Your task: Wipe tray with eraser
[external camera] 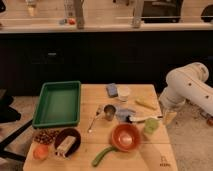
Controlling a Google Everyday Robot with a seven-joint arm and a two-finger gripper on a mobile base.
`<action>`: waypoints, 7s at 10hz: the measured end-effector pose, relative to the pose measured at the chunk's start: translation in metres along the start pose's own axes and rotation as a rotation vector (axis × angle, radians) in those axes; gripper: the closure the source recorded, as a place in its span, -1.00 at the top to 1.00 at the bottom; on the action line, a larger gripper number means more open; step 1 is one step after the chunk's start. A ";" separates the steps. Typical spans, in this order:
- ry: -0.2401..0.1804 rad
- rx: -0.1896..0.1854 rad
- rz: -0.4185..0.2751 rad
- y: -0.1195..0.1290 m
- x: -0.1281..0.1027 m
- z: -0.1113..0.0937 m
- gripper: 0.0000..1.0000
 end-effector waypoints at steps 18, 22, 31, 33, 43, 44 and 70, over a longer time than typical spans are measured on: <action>0.093 -0.001 -1.011 0.128 -0.311 -0.012 0.60; 0.090 -0.001 -1.014 0.128 -0.312 -0.012 0.60; -0.189 0.037 -1.457 0.098 -0.421 -0.021 0.60; -0.232 -0.033 -1.527 0.108 -0.453 -0.003 0.60; -0.351 -0.177 -1.576 0.123 -0.477 0.056 0.09; -0.351 -0.183 -1.574 0.123 -0.478 0.061 0.09; -0.349 -0.275 -1.545 0.125 -0.484 0.117 0.50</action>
